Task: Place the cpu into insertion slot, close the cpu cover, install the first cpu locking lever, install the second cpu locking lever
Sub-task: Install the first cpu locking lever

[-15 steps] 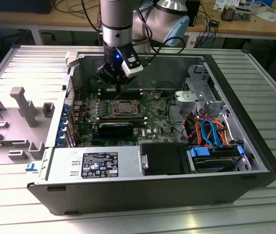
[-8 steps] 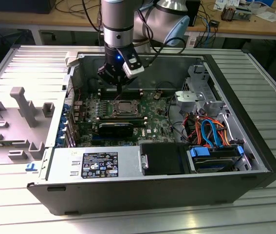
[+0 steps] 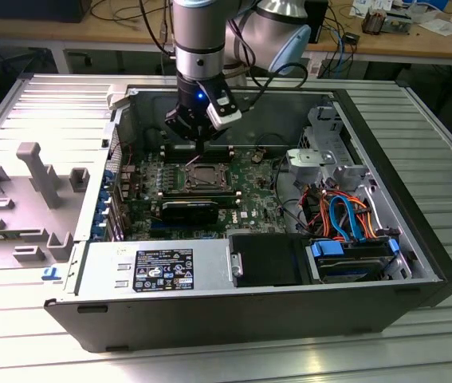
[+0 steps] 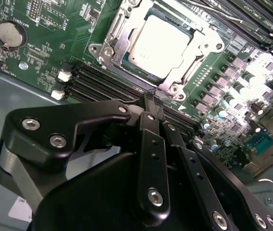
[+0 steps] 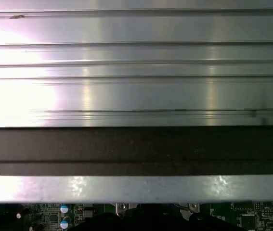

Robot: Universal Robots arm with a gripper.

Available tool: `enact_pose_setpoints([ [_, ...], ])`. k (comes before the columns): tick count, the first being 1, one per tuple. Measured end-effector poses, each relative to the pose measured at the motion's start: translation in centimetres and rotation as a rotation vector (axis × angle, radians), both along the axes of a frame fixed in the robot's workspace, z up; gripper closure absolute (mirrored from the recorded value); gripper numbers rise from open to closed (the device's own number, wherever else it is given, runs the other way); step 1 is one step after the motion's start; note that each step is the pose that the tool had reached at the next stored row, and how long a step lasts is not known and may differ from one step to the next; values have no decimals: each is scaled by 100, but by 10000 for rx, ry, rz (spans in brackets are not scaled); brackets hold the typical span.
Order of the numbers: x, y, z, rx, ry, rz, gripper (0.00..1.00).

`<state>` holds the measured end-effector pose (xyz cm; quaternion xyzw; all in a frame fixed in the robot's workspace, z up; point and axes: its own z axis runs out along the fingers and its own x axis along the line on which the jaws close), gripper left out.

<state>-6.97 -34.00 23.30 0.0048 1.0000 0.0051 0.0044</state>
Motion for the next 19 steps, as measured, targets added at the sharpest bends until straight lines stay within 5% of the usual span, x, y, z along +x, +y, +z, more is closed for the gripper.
enact_pose_setpoints([
  [19, 217, 17, -172, -48, -8, 315, 89],
])
